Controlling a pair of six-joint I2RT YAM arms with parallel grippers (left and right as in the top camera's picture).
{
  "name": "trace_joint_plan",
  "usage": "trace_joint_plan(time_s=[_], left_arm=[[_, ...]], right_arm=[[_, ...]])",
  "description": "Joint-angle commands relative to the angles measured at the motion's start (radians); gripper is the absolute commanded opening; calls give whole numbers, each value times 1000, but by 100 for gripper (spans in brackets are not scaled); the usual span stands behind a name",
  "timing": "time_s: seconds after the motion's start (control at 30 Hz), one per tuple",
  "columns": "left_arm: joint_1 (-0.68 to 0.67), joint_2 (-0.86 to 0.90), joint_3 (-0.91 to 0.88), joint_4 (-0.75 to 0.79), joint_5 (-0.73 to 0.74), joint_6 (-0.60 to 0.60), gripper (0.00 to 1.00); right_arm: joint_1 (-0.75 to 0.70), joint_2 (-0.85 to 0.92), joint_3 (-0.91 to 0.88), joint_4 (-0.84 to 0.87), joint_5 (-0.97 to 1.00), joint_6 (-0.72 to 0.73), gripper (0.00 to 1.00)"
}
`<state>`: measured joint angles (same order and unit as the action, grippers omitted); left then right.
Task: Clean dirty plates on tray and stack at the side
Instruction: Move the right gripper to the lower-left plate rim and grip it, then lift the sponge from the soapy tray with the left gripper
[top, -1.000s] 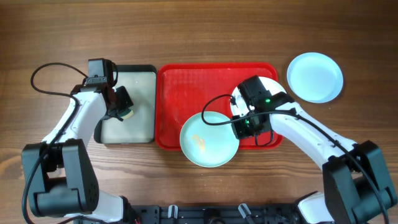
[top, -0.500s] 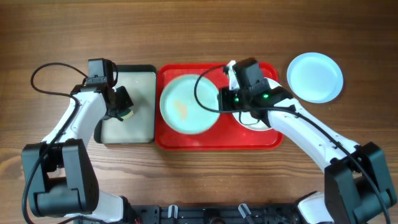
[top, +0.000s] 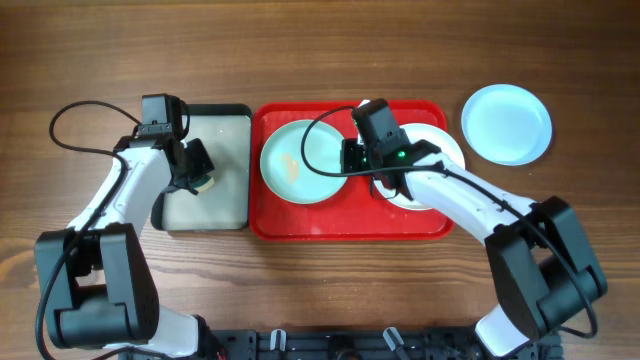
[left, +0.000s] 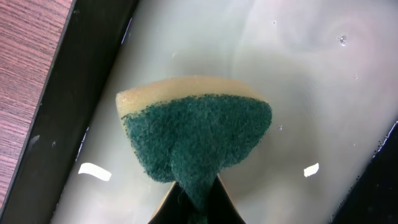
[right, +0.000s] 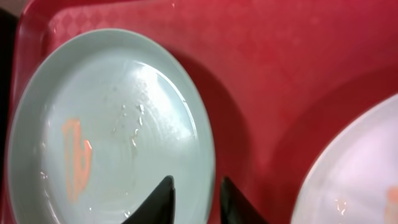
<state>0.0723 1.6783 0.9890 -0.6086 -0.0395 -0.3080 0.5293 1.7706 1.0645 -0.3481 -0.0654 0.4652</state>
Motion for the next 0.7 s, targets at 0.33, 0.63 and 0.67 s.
trace_joint_plan(time_s=[0.33,0.63,0.67], left_arm=[[4,-5,-5,14,5,13,4],[4,-5,-5,14,5,13,4],[3,-5,-5,14,5,13,4]], right_arm=[[-44,116,419,-391,-34,-308,50],[-44,336,419,-397,-165,-305,41],[-44,340,419,-394,-165,-304,33]])
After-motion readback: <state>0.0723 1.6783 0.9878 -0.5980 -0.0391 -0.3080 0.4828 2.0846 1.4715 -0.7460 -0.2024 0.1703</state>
